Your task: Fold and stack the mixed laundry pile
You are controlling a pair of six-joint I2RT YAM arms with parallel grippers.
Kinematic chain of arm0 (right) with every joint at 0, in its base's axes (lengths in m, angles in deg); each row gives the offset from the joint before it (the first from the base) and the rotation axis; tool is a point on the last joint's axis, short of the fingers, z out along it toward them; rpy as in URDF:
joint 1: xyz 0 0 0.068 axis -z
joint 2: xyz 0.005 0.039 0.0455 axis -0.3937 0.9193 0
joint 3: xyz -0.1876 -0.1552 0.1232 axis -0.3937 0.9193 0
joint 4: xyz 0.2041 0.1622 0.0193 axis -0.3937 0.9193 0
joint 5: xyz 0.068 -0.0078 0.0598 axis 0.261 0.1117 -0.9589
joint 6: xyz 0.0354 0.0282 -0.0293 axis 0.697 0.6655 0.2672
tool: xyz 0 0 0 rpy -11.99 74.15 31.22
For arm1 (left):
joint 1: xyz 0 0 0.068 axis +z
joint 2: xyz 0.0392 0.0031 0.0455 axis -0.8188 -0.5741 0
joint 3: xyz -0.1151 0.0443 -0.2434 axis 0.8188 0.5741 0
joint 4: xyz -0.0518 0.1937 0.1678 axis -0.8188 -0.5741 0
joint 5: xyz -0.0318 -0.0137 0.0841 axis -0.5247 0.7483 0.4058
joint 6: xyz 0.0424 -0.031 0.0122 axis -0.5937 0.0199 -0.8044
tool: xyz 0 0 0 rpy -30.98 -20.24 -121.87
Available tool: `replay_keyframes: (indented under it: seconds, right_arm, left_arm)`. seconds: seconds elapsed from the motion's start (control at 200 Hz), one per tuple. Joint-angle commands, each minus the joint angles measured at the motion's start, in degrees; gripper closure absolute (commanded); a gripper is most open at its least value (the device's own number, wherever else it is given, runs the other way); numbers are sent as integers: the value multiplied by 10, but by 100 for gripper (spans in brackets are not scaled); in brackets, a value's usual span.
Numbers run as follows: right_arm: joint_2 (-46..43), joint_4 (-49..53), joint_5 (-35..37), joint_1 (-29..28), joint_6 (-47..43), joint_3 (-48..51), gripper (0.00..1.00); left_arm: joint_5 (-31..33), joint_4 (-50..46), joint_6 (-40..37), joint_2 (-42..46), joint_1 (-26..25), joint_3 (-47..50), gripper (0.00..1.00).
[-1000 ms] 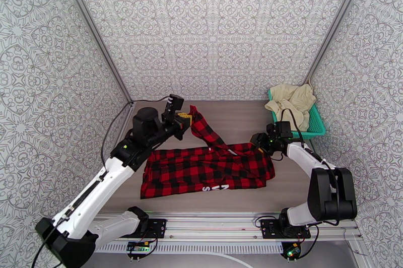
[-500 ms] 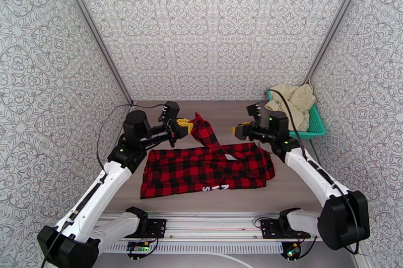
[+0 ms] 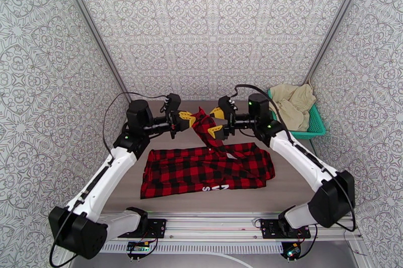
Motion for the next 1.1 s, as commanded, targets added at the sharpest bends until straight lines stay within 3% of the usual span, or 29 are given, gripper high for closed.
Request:
replay_keyframes:
  seconds: [0.0,0.165,0.35,0.465,0.515,0.61,0.745,0.835,0.985,1.095]
  right_arm:
    - [32,53,13,0,-36,-55,22]
    - [80,116,10,0,-70,-126,33]
    - [81,113,22,-1,-68,-142,80]
    - [53,80,71,-1,-42,-105,93]
    - [33,55,108,-5,-21,-76,100]
    - [-4,8,193,-23,20,-13,100]
    - [-31,-20,333,-70,79,54,100]
    - [-21,-18,405,-102,140,69,100]
    - [27,-23,424,-135,156,64,100]
    - [62,-31,411,-145,157,44,100]
  left_arm:
    - [-47,28,-10,-20,13,-36,100]
    - [-70,34,-8,-42,23,-61,100]
    - [-70,45,5,-66,35,-79,100]
    - [-25,45,25,-60,36,-67,62]
    - [2,47,45,-50,36,-50,54]
    - [60,46,95,-21,30,0,48]
    - [202,-26,168,37,21,75,48]
    - [237,-64,237,72,16,120,48]
    - [248,-48,323,127,2,192,44]
    - [238,-38,344,136,9,219,40]
